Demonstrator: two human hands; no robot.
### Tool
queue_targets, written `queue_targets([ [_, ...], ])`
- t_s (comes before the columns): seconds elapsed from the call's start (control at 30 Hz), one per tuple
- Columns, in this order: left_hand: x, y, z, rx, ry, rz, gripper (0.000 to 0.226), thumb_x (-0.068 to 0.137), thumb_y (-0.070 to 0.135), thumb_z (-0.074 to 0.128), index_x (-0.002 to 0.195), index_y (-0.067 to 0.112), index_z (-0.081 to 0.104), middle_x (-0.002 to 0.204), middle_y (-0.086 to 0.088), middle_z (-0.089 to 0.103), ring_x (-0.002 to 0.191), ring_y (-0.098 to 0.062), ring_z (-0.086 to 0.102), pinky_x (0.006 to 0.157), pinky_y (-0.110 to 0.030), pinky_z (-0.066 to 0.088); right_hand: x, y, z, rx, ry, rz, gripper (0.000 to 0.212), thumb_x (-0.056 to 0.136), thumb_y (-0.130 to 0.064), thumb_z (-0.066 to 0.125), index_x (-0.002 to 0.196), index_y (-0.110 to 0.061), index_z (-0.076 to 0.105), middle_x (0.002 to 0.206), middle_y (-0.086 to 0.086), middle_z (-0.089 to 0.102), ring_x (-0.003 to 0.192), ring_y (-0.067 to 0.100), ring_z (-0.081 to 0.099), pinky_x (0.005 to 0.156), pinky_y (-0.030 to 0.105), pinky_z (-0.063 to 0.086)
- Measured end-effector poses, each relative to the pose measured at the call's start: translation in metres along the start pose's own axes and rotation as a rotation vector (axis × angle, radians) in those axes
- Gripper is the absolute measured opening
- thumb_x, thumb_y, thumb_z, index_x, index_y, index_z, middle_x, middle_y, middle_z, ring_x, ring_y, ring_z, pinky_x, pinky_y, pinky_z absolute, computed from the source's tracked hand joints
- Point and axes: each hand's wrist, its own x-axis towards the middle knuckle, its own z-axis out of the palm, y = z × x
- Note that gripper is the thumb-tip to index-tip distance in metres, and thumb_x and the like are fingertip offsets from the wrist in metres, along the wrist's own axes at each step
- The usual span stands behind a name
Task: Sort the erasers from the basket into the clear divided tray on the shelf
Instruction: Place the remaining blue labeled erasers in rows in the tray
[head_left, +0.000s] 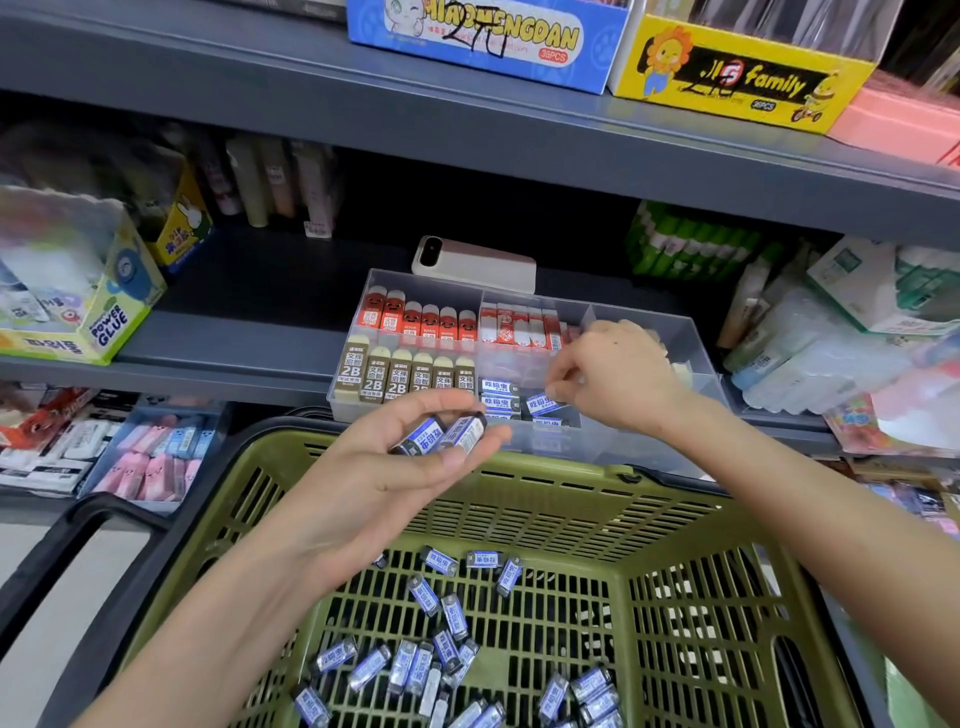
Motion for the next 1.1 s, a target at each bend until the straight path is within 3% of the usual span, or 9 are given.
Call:
queue_targets([
  [0.2,0.0,0.003,0.002,0.019,-0.018,0.038,0.04,0.079,-0.003,0.06,0.119,0.0,0.055,0.122,-0.016,0.064,0.107,-0.038,0.063,0.079,-0.026,0.055,-0.004,-0.003,0.009,-0.183,-0.019,-0.064,0.017,0.084,-0.026,0.058,0.088,-0.034,0.073,0.085,-0.001,0.061,0.096,0.02,0.048,0.069,0.031,0.021],
  [0.37,0.001,0.002,0.004,0.097,0.007,0.06,0.042,0.076,0.012,0.065,0.116,0.001,0.057,0.121,-0.016,0.065,0.106,-0.036,0.065,0.077,-0.025,0.055,-0.001,0.0,0.009,-0.231,-0.058,-0.101,0.025,0.091,-0.028,0.047,0.099,-0.037,0.07,0.077,-0.004,0.049,0.088,0.018,0.039,0.072,0.034,0.019],
  [0.43,0.0,0.003,0.005,0.086,0.012,0.056,0.045,0.073,0.017,0.066,0.114,0.001,0.058,0.118,-0.02,0.065,0.106,-0.036,0.065,0.077,-0.026,0.055,-0.003,-0.003,0.001,-0.181,-0.046,-0.09,0.026,0.095,-0.032,0.044,0.104,-0.037,0.068,0.081,-0.005,0.053,0.098,0.019,0.045,0.076,0.034,0.021],
  [0.5,0.0,0.003,0.006,0.047,0.027,0.041,0.042,0.072,0.019,0.067,0.11,0.001,0.061,0.117,-0.025,0.064,0.105,-0.038,0.065,0.077,-0.026,0.056,-0.009,-0.007,-0.008,0.022,0.049,-0.09,0.023,0.095,-0.039,0.047,0.105,-0.038,0.068,0.097,-0.009,0.066,0.103,0.018,0.049,0.083,0.033,0.022],
  [0.6,0.001,0.004,0.007,-0.026,0.042,0.031,0.042,0.072,0.022,0.068,0.109,0.002,0.064,0.119,-0.025,0.063,0.103,-0.038,0.065,0.076,-0.027,0.056,-0.026,-0.024,-0.029,0.613,0.081,-0.212,0.02,0.086,-0.045,0.06,0.099,-0.036,0.071,0.1,-0.02,0.067,0.1,0.011,0.053,0.093,0.033,0.03],
  [0.77,0.002,0.001,0.008,-0.033,0.031,0.035,0.041,0.079,0.025,0.06,0.112,0.001,0.064,0.114,-0.019,0.067,0.104,-0.03,0.066,0.077,-0.027,0.056,-0.042,-0.052,-0.033,0.553,0.095,-0.315,0.02,0.079,-0.035,0.072,0.095,-0.023,0.072,0.099,-0.012,0.066,0.099,0.014,0.053,0.094,0.04,0.036],
  [0.87,-0.001,0.005,0.008,-0.008,-0.025,0.032,0.031,0.081,0.026,0.059,0.103,0.007,0.071,0.111,-0.018,0.069,0.104,-0.03,0.066,0.076,-0.025,0.056,-0.043,-0.054,-0.037,0.855,0.023,-0.25,0.01,0.083,-0.018,0.069,0.093,-0.017,0.068,0.092,-0.006,0.066,0.087,0.004,0.055,0.084,0.023,0.043],
  [1.0,-0.001,0.007,0.008,0.07,0.009,0.028,0.033,0.081,0.022,0.057,0.106,0.0,0.062,0.106,-0.02,0.07,0.097,-0.033,0.069,0.066,-0.022,0.057,-0.041,-0.038,-0.053,1.277,0.02,-0.089,0.015,0.079,-0.005,0.071,0.081,-0.018,0.063,0.083,-0.004,0.069,0.077,0.006,0.063,0.076,0.021,0.052],
  [1.1,-0.002,0.008,0.006,0.057,0.049,0.034,0.034,0.081,0.021,0.056,0.107,-0.002,0.059,0.105,-0.022,0.07,0.095,-0.035,0.069,0.061,-0.023,0.057,-0.031,-0.019,-0.058,1.364,0.092,0.063,0.02,0.077,0.008,0.067,0.073,-0.007,0.055,0.081,0.003,0.071,0.073,0.012,0.068,0.073,0.025,0.057],
])
